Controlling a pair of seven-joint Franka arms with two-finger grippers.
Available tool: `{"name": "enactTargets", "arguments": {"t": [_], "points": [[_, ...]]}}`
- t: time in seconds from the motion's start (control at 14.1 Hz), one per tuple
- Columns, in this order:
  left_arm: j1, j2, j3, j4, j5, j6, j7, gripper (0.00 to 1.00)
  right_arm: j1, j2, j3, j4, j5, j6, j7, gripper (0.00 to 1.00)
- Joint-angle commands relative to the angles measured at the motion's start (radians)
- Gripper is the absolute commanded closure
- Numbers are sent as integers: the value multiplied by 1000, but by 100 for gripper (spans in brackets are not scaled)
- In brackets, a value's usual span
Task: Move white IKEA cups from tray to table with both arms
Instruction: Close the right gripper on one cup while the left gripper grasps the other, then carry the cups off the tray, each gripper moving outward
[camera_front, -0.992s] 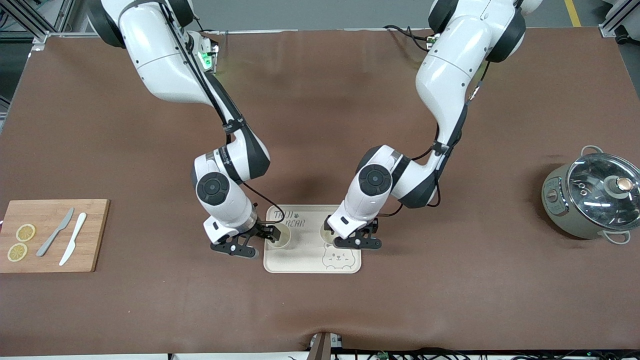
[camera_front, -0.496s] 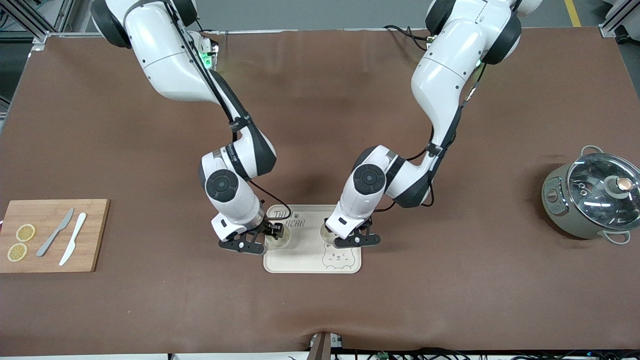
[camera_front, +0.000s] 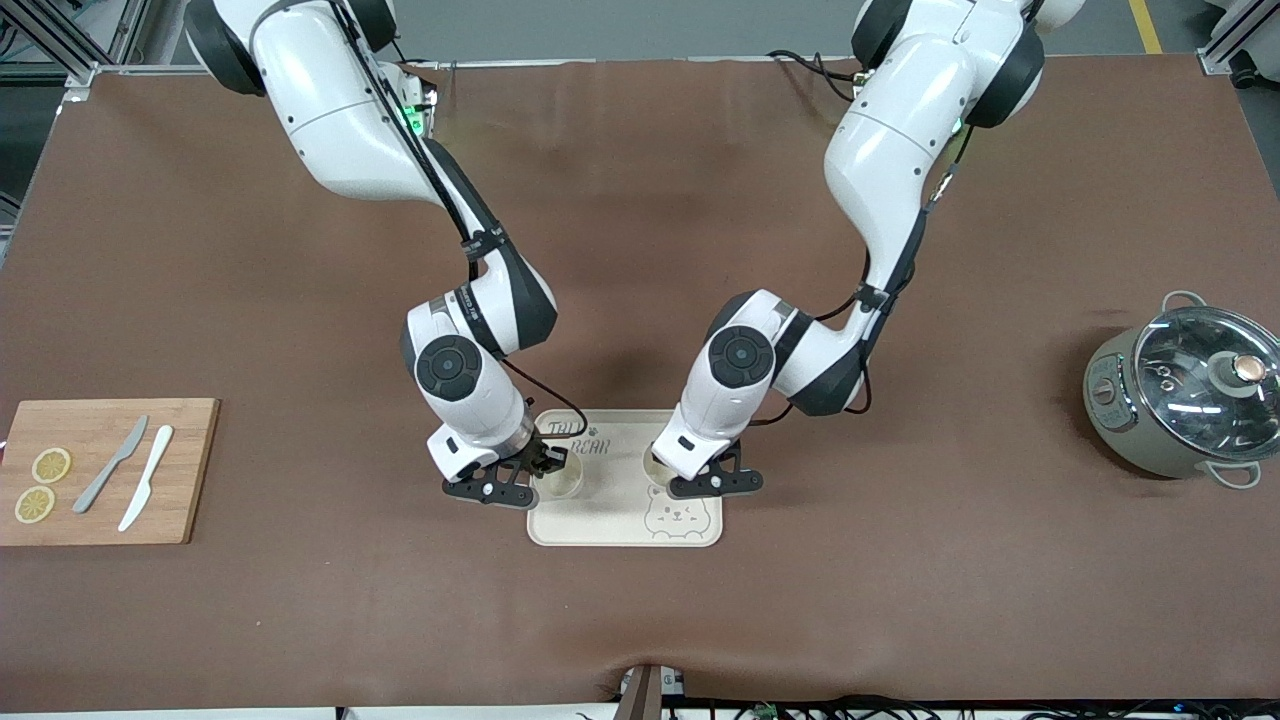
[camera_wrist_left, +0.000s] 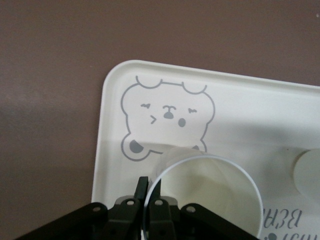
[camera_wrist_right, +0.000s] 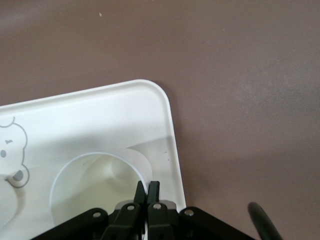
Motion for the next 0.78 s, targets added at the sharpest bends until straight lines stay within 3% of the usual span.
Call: {"name": "enactTargets", "arguments": {"t": [0.0, 0.14, 0.28, 0.35, 0.57, 0.71], "points": [[40, -86, 6, -18, 53, -167, 70, 100, -6, 0, -9, 55, 4, -32, 15, 100], [80, -162, 1, -87, 53, -222, 148, 100, -31, -3, -16, 96, -4, -90, 7, 100], [124, -286, -6, -235, 56, -214, 194, 100, -77, -3, -16, 139, -5, -149, -49, 100], [138, -369, -6, -354, 56, -176, 225, 100, -98, -8, -16, 142, -5, -166, -103, 100], [229, -635, -8, -834, 55, 152, 376, 100, -190, -22, -13, 143, 1, -169, -256, 100], [304, -731, -11, -1022, 55, 252, 502, 100, -254, -22, -13, 143, 5, -169, -383, 100]]}}
